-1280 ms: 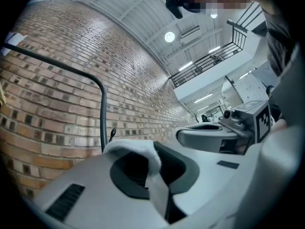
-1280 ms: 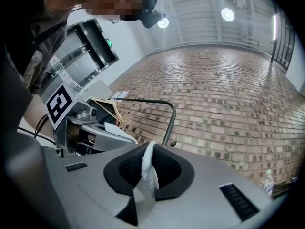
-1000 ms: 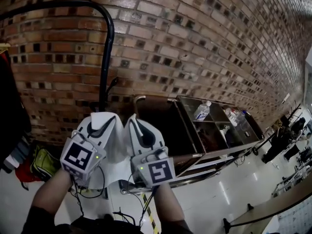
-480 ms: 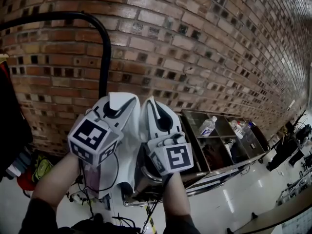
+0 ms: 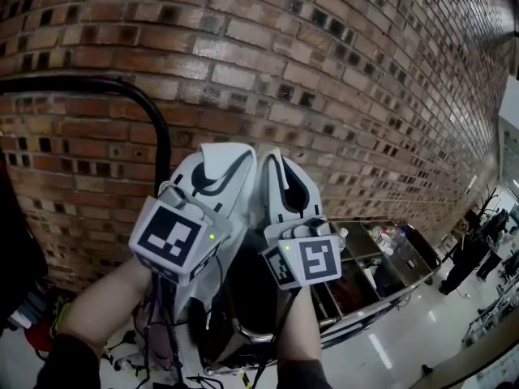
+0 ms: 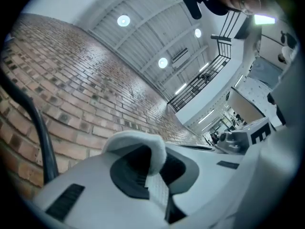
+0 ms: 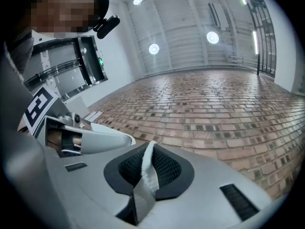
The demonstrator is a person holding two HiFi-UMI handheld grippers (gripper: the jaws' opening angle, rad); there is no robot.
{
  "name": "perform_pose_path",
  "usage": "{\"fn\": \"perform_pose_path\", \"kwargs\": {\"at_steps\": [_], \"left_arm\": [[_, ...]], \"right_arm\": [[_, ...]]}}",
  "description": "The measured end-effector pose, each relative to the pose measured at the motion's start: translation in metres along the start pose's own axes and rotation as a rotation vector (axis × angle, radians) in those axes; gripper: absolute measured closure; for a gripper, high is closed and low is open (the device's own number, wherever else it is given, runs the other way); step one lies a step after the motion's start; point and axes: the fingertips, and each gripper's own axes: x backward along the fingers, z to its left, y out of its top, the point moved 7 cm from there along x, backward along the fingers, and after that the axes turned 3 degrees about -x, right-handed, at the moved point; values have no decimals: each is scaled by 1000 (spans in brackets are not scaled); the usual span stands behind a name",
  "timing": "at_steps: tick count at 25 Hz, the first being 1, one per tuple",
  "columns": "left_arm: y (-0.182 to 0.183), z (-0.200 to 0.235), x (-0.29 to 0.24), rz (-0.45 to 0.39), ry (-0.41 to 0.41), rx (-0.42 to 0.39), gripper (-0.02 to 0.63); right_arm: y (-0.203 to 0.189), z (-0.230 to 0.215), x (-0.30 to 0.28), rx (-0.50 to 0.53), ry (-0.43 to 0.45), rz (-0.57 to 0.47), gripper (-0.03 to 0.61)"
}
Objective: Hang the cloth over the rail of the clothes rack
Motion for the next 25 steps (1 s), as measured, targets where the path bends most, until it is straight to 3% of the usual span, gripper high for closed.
{"fn": "perform_pose_path", "kwargs": {"at_steps": [11,18,20,25], "left_arm": [[45,53,-53,-80,6,-6,578],[89,90,-49,-201,17,-137,578],[97,104,-47,-193,-3,-140,577],[108,133,-54,-103,-89,-64,577]], "right_arm": [[38,-24,-63,-34,-43,-75,535],[73,1,-103,34,-40,-188,535],[80,13,-113,51,-40,-206,535],[81,28,-133,41,-78,-212,535]]}}
